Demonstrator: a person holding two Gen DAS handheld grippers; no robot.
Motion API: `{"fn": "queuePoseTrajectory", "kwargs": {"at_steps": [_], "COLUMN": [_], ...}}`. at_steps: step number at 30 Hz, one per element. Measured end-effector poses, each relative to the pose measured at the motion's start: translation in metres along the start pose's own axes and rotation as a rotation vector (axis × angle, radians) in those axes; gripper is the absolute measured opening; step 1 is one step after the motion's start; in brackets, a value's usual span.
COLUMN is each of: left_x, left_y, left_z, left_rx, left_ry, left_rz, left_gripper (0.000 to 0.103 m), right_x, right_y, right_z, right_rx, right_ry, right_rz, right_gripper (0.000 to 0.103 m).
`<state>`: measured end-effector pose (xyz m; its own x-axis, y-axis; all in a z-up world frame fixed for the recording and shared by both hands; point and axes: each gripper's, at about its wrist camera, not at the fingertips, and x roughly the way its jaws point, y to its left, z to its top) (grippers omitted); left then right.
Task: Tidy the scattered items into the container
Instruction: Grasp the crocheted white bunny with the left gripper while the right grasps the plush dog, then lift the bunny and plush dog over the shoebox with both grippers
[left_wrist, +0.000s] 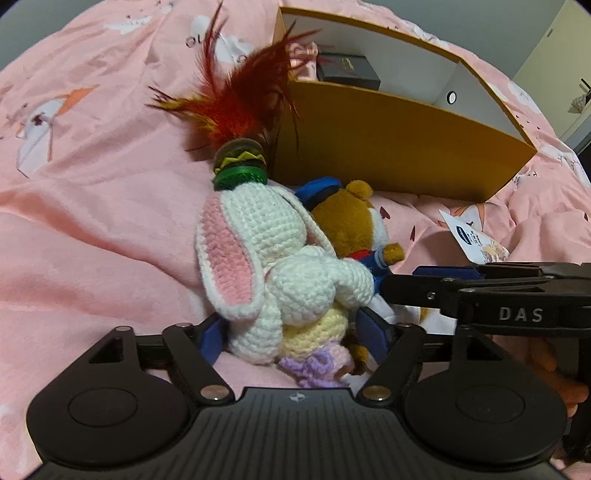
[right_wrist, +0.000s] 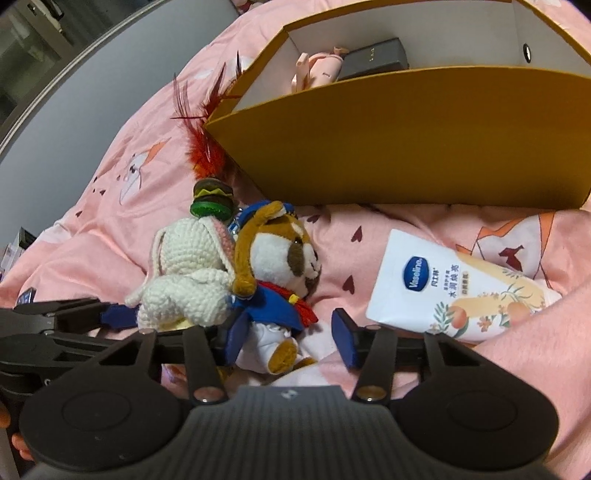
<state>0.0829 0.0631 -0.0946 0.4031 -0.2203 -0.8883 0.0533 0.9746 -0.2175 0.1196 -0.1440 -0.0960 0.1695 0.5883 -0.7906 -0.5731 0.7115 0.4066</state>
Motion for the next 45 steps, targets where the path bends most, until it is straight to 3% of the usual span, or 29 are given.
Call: {"fn": "queuePoseTrajectory", "kwargs": {"at_steps": [4, 6, 12, 23, 28, 45], "left_x": [0.017, 0.02, 0.003, -0.024, -0.031, -0.083], "left_y": [-0.003, -0.004, 0.007, 0.003, 0.003, -0.027], "left_z": [0.007, 0.007, 0.003, -0.002, -0.001, 0.001], "left_rx": [0.001, 0.014, -0.015, 0.024, 0.022, 0.115], "left_ry": [0.023, 0.026, -0.002, -0.047, -0.076, -0.238], "left_rz": [0.056, 0.076, 0.05, 0.115, 0.101, 0.067], "left_gripper": [0.088, 0.082, 0.071, 0.068, 0.067, 0.067], "right_x": [-0.002, -0.002, 0.0, 0.021, 0.032, -0.043], "right_y": [-0.01, -0.008, 0.001, 0.016, 0.018, 0.035], "right_z": [0.002, 0.001, -0.001, 0.002, 0.0, -0.001], "right_rx": [0.044, 0.029, -0.015, -0.068, -0.07, -0.107], "right_ry": [0.006, 0.007, 0.004, 0.055, 0.086, -0.107], "right_rz": [0.03, 0.024, 0.026, 0.042, 0.041, 0.019], "right_gripper": [0.052, 0.053, 0.056, 0.056, 0.044, 0.041]}}
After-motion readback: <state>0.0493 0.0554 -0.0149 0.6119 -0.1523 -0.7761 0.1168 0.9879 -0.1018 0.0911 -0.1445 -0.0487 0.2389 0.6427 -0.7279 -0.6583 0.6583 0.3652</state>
